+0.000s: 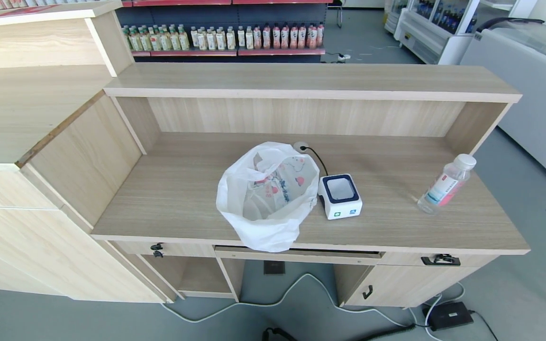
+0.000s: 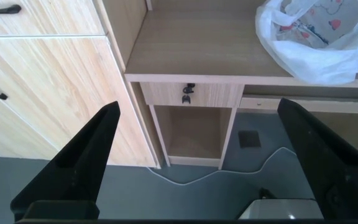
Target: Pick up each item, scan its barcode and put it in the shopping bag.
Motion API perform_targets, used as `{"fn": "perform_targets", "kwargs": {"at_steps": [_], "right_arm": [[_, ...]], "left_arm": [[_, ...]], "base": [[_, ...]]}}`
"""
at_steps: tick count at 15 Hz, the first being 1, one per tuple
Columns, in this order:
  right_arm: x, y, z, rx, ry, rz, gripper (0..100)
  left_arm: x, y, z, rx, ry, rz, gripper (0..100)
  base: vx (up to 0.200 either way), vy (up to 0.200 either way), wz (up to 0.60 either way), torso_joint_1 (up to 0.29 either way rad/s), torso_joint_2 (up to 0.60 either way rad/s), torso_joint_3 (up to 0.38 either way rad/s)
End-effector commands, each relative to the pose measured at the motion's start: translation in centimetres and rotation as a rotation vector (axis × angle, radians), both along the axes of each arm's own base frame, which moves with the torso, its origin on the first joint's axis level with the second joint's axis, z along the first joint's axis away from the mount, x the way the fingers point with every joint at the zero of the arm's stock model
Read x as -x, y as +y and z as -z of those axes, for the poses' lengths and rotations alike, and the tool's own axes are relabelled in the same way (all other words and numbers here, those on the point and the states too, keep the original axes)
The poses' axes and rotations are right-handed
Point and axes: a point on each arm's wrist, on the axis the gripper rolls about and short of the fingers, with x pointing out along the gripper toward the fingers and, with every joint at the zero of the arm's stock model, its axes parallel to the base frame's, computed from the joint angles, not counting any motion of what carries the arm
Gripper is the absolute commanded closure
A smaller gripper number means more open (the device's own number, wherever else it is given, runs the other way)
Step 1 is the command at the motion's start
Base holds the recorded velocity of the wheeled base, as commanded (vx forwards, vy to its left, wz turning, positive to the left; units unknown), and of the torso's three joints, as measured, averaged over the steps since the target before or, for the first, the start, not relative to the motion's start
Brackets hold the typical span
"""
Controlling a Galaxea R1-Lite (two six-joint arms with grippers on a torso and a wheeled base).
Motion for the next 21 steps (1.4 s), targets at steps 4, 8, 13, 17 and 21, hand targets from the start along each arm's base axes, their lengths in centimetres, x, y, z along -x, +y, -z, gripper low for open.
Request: {"fn": "perform_targets", "kwargs": {"at_steps": [4, 8, 13, 17, 21], "right_arm": [[-9.8, 3.2, -3.5, -0.462, 0.030, 0.233, 100], [-16.9, 5.7, -1.4, -1.067, 0.164, 0.214, 100], [-18.3, 6.9, 1.5, -1.130, 0.301, 0.187, 100], [-18.1, 7.8, 3.5, -1.077, 0.374, 0.190, 100], [-18.4, 7.9, 4.5, -1.043, 0.364, 0.175, 100]], "left_arm": [[0.0, 0.0, 0.0, 0.000, -0.002, -0.001, 0], [0.0, 0.0, 0.0, 0.000, -0.002, -0.003, 0], [0.0, 0.0, 0.0, 0.000, -0.002, -0.001, 0], [0.0, 0.0, 0.0, 0.000, -0.002, -0.001, 0], [0.0, 0.0, 0.0, 0.000, -0.002, -0.003, 0]], "base": [[0.000, 0.000, 0.45, 0.001, 0.00, -0.001], [0.000, 0.000, 0.00, 0.000, 0.00, 0.000], [0.000, 0.000, 0.00, 0.000, 0.00, 0.000], [0.000, 0.000, 0.00, 0.000, 0.00, 0.000], [0.000, 0.000, 0.00, 0.000, 0.00, 0.000]]}}
